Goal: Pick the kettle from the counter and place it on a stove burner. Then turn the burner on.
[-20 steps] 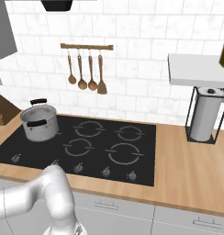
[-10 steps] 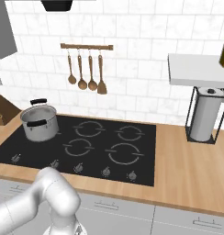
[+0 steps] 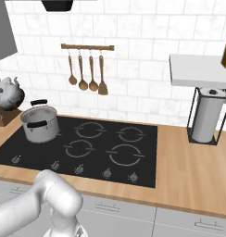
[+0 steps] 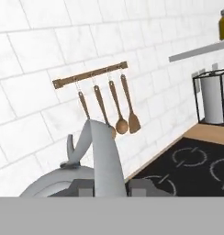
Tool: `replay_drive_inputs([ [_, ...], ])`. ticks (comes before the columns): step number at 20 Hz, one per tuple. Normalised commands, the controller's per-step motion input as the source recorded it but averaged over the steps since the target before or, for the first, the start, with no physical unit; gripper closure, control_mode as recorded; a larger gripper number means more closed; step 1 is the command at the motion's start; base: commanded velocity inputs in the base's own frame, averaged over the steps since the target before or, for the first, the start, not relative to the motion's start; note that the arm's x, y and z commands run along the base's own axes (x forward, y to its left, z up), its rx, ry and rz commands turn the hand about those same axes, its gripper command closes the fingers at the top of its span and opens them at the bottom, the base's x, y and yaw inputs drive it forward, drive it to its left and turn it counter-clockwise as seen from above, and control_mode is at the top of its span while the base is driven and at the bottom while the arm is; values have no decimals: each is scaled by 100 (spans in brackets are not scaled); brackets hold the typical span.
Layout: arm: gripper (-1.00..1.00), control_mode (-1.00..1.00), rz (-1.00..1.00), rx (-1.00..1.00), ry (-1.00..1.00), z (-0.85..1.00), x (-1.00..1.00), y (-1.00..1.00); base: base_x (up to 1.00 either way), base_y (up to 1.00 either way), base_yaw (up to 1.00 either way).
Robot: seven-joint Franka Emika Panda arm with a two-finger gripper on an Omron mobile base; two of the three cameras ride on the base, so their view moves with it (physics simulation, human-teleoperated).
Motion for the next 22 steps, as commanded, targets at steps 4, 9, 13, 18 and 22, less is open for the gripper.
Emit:
replay_drive_inputs([
  [4, 100, -100, -28, 9, 3, 34, 42, -100, 0, 0, 0],
  [9, 100, -100, -25, 7, 6, 3, 31, -100, 0, 0, 0],
  [13, 100, -100, -23, 5, 7, 0, 27, -100, 0, 0, 0],
  [18, 100, -100, -22, 2, 7, 0, 27, -100, 0, 0, 0],
  [22, 100, -100, -17, 1, 11, -21, 17, -100, 0, 0, 0],
])
